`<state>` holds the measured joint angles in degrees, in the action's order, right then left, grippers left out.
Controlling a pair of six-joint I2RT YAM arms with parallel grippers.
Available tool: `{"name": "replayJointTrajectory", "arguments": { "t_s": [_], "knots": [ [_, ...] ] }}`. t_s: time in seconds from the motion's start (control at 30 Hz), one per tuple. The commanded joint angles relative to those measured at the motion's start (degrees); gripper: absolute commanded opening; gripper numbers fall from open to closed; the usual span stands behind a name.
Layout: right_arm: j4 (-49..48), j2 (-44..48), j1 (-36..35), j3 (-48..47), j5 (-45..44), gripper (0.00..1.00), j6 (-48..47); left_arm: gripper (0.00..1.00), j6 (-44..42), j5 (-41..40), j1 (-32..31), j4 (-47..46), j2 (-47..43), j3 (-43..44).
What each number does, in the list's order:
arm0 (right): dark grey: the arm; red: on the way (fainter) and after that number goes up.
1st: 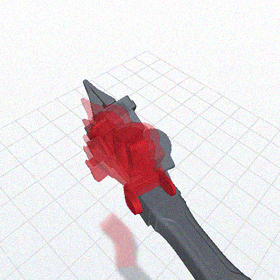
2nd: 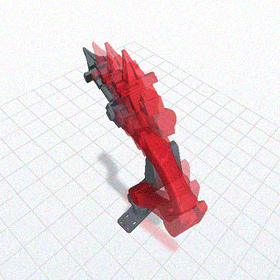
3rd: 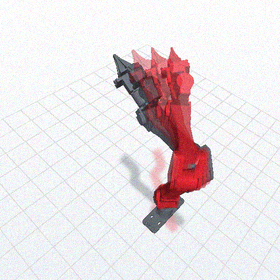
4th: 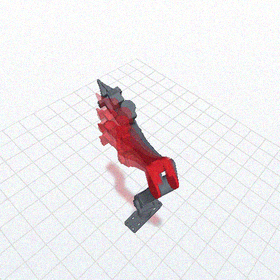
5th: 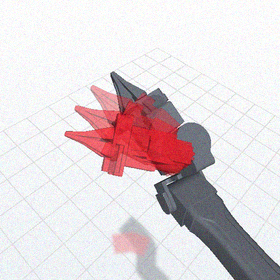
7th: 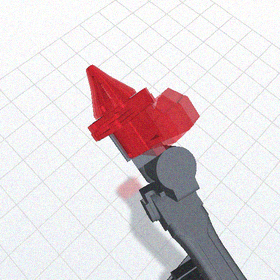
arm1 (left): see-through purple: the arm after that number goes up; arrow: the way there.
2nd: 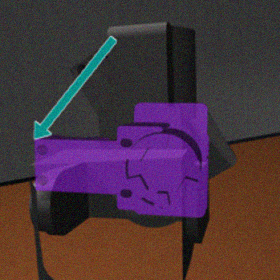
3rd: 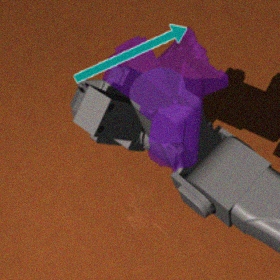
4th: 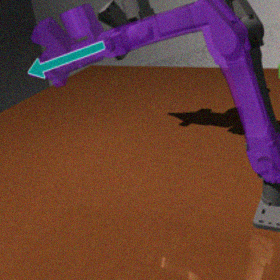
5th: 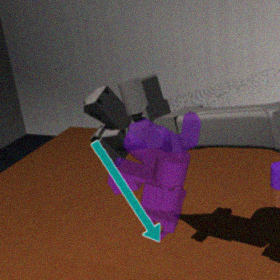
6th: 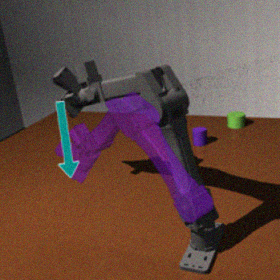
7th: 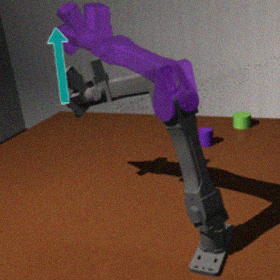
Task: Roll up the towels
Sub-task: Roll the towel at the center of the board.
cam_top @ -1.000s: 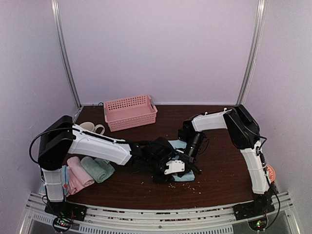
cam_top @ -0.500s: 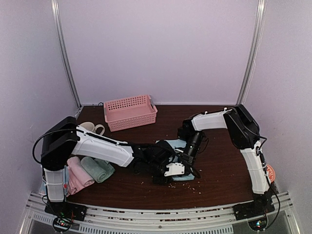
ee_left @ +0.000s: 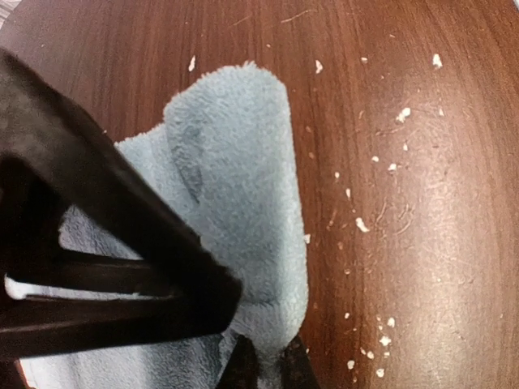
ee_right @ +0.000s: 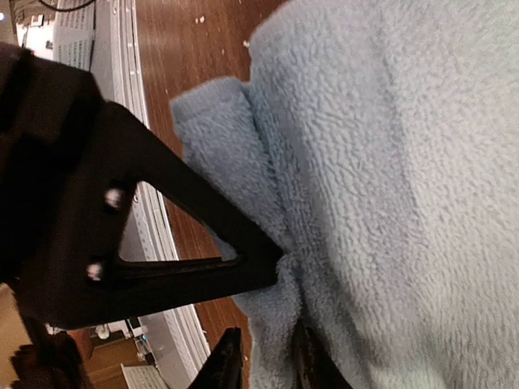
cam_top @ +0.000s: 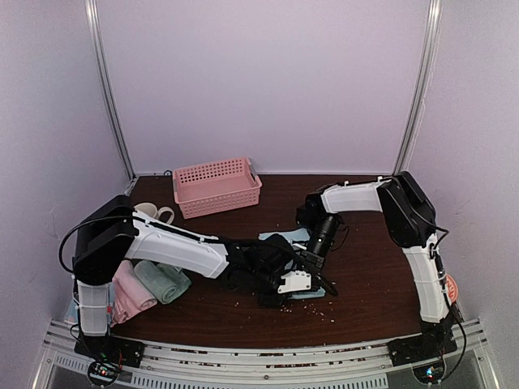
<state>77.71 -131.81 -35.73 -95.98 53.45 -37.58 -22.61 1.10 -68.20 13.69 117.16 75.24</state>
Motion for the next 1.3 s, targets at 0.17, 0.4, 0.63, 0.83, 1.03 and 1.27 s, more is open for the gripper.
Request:
{"name": "replayJointTrajectory", "arguments": {
  "t_s": [0.17,0.4,0.63,0.83,1.03,1.27],
  "knots": [
    [-0.43,8.00,4.15,-4.72,1.26,0.28,-2.02,0.00,3.83,1.77,-0.35,5.47,2.15,1.68],
    [-14.45,3.15,5.07,-4.26,-15.73,0.23,12.91,0.00,6.68,5.62,-0.26,13.33,4.11,9.34],
    [-19.32,-1.49,4.26,-8.09,-27.80,0.21,15.67,0.00,10.75,8.27,-0.10,15.07,0.91,9.20],
    [-19.91,-2.03,3.94,-11.03,-25.06,0.21,17.30,0.00,12.68,14.99,2.82,18.90,3.72,12.09],
    [-14.83,1.26,4.75,-16.24,-18.37,0.23,13.88,0.00,14.87,23.63,6.93,17.53,6.40,12.00],
    [-14.59,12.95,13.59,-24.07,-9.52,0.30,16.57,0.00,17.57,33.97,11.19,15.31,8.62,11.39]
  ]
}}
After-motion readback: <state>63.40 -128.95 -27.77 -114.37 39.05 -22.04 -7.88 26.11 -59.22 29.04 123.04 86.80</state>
